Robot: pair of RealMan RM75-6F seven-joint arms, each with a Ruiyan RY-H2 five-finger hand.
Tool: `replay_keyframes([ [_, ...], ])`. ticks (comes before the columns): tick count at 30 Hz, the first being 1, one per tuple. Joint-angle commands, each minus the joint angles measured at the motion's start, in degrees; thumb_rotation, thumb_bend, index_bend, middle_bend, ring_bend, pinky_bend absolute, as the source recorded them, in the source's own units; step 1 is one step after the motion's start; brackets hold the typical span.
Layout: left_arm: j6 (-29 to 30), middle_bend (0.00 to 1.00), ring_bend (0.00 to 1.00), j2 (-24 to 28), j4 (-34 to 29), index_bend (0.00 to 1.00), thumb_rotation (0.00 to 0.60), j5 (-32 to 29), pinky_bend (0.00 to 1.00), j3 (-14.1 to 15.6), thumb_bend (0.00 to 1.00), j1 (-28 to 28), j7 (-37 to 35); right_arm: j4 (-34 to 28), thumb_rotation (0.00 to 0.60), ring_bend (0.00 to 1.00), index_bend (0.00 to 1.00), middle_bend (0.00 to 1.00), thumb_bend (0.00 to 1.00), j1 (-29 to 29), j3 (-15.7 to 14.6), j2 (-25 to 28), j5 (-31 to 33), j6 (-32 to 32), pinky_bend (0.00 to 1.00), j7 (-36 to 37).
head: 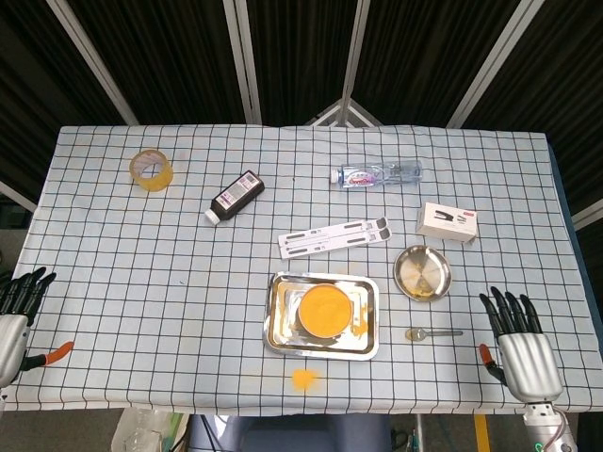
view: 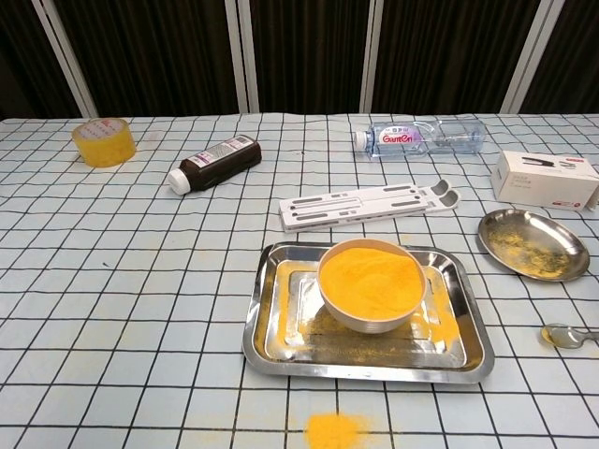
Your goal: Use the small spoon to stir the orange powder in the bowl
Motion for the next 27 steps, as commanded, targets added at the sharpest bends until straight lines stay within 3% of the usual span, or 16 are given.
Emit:
replay_keyframes([
  [1,0.21,0.0,0.0,0.21,-0.48,0.0,0.6,0.07,0.0,-0.04,0.0,0.07,-0.27,-0.18,0.6,0.0,0.2,0.01,0.43,0.97,0.13,-0.98,0.71,-1.81,0.0,-1.64],
  [8,-0.08,0.0,0.0,0.27,-1.4,0.0,0.6,-0.5,0.0,-0.27,0.0,-0.05,0.25,0.03,0.6,0.0,0.33,0.01,0.43,3.01,0.52,-3.28,3.76,-6.55,0.0,-4.93],
  [27,-1.17,0.0,0.0,0.33,-1.03,0.0,0.6,-2.2,0.0,-1.11,0.0,-0.62,-0.43,8.35,0.6,0.0,0.48,0.1,0.43,7.66,3.53,-12.88,11.32,-12.77,0.0,-8.98],
])
